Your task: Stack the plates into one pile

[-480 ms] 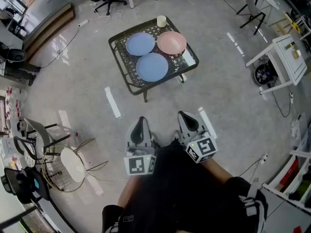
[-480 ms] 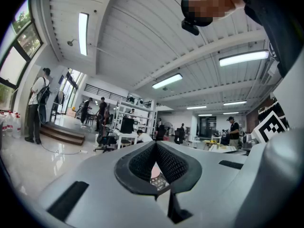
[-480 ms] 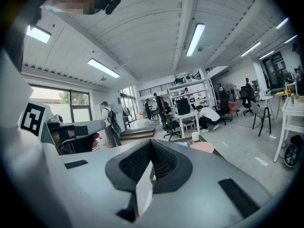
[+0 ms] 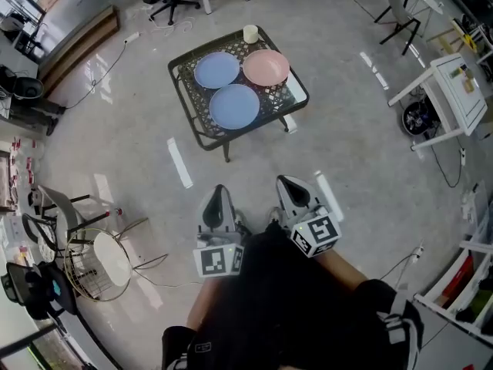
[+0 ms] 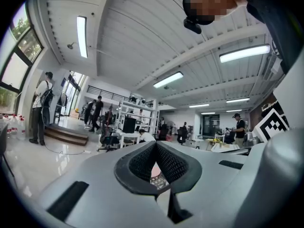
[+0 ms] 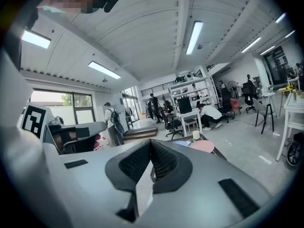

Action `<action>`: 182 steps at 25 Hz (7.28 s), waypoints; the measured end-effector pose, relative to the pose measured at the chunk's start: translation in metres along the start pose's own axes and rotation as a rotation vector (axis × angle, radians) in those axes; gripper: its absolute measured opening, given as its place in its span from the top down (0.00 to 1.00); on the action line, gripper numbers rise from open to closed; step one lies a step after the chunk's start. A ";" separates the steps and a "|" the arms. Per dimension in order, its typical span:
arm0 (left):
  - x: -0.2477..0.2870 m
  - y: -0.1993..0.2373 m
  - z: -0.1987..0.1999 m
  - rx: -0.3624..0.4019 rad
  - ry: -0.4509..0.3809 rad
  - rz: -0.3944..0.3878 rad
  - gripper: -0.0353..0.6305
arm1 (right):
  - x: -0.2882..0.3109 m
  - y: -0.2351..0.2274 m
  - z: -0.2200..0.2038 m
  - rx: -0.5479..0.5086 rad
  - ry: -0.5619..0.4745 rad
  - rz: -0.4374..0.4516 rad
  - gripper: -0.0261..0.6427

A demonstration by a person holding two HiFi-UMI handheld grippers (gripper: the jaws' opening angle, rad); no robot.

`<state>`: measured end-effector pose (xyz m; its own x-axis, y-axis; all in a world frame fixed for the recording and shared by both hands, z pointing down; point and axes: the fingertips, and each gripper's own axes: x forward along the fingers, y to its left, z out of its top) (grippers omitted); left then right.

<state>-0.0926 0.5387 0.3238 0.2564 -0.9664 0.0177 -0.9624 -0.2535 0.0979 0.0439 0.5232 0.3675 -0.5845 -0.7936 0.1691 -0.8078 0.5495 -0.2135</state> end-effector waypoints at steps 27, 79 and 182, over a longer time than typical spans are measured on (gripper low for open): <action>0.089 0.027 -0.057 0.009 0.112 0.075 0.92 | 0.077 -0.073 -0.022 -0.013 0.073 0.021 0.95; 0.358 0.227 -0.299 -0.202 0.667 0.228 0.92 | 0.438 -0.249 -0.151 0.006 0.600 -0.006 0.95; 0.583 0.108 -0.408 -0.293 0.930 0.229 0.83 | 0.469 -0.564 -0.196 0.205 0.890 -0.200 0.92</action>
<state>-0.0104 -0.0347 0.7512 0.1564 -0.5419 0.8257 -0.9694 0.0761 0.2335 0.2103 -0.1078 0.7561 -0.3482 -0.3294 0.8777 -0.9199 0.3001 -0.2523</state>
